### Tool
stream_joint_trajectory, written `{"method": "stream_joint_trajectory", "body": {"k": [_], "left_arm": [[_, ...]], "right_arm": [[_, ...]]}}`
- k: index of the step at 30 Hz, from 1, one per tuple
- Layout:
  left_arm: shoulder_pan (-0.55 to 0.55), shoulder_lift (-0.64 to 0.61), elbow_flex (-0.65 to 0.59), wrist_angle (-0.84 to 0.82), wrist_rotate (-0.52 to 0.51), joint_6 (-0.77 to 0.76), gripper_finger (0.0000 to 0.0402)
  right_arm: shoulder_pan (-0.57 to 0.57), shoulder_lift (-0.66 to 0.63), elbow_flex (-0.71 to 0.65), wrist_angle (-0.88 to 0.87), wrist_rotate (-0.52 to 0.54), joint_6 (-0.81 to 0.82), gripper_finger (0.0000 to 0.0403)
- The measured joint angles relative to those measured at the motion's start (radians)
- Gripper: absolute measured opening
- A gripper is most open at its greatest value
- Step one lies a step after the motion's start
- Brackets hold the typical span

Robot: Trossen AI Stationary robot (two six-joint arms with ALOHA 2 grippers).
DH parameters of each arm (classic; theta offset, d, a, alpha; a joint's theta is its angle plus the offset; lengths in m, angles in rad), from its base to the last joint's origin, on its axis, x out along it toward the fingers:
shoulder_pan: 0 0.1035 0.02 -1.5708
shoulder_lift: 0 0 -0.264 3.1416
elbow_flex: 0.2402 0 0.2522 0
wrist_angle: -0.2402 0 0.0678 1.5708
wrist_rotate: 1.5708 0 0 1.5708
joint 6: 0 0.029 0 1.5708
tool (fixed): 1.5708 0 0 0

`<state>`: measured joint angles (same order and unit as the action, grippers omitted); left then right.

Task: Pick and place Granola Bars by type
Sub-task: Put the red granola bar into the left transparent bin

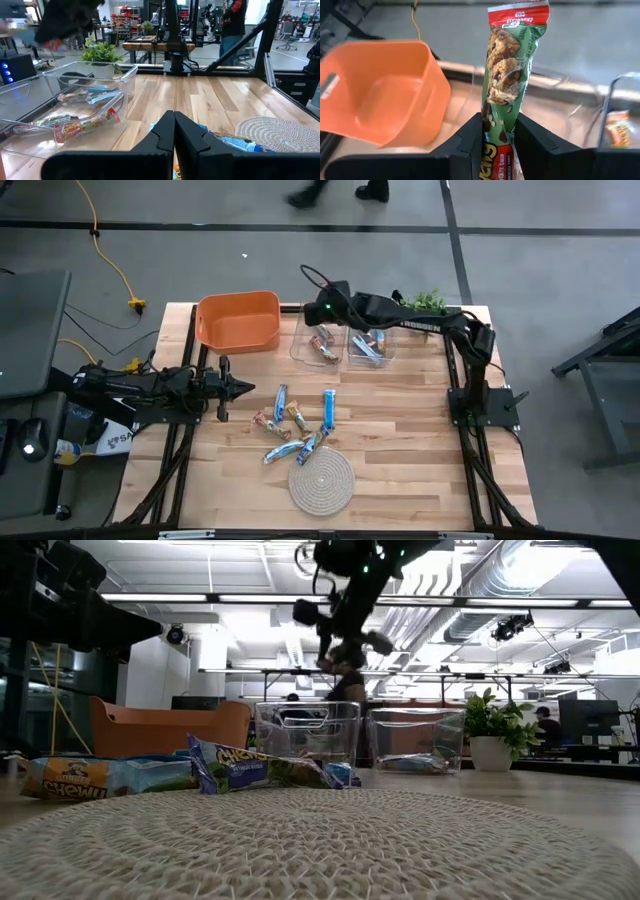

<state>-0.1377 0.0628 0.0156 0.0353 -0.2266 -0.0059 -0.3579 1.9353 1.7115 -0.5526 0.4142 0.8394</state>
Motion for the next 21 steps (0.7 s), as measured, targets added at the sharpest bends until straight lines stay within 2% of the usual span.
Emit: {"method": "stream_joint_trajectory", "body": {"k": [10,21], "left_arm": [[0.000,0.000,0.000,0.000,0.000,0.000,0.0000],[0.000,0.000,0.000,0.000,0.000,0.000,0.0000]], "right_arm": [[-0.047,0.115,0.000,0.003,-0.299,0.063,0.0089],[-0.040,0.123,0.000,-0.052,-0.325,0.045,0.0103]]}}
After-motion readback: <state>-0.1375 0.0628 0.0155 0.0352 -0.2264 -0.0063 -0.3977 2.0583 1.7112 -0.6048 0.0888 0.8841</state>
